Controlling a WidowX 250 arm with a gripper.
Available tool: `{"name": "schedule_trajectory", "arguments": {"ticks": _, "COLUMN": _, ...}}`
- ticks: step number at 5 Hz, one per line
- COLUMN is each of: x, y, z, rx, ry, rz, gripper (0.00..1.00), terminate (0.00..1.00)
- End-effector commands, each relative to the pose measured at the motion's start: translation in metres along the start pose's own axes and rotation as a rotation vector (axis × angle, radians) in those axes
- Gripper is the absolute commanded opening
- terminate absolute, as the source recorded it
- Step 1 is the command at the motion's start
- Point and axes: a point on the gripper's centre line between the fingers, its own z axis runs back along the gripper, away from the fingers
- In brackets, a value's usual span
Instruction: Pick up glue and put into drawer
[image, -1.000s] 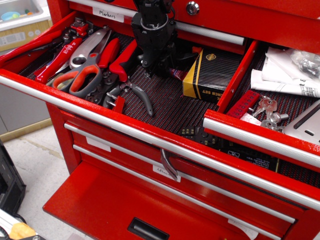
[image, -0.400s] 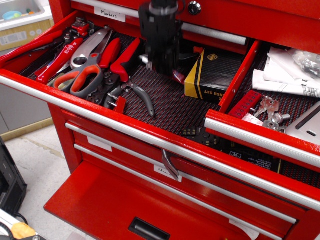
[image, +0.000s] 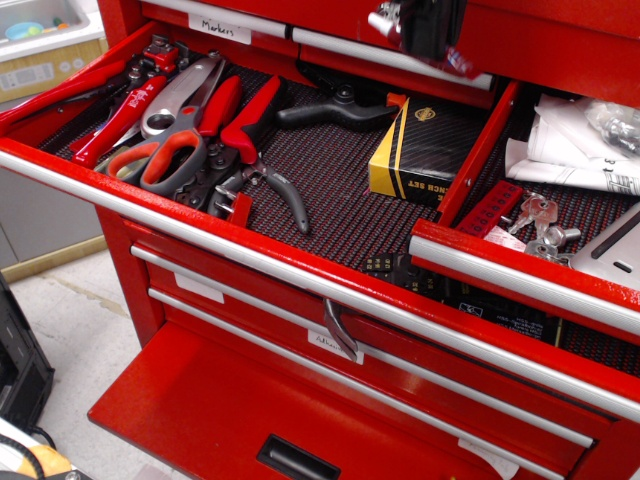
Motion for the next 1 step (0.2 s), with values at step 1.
{"name": "schedule_trajectory", "arguments": {"ticks": 1, "x": -0.0869, "y": -0.0126, "z": 0.0332, "rx": -0.131, "ry": 0.052, "rz": 0.115, "gripper": 0.00, "terminate": 1.00}}
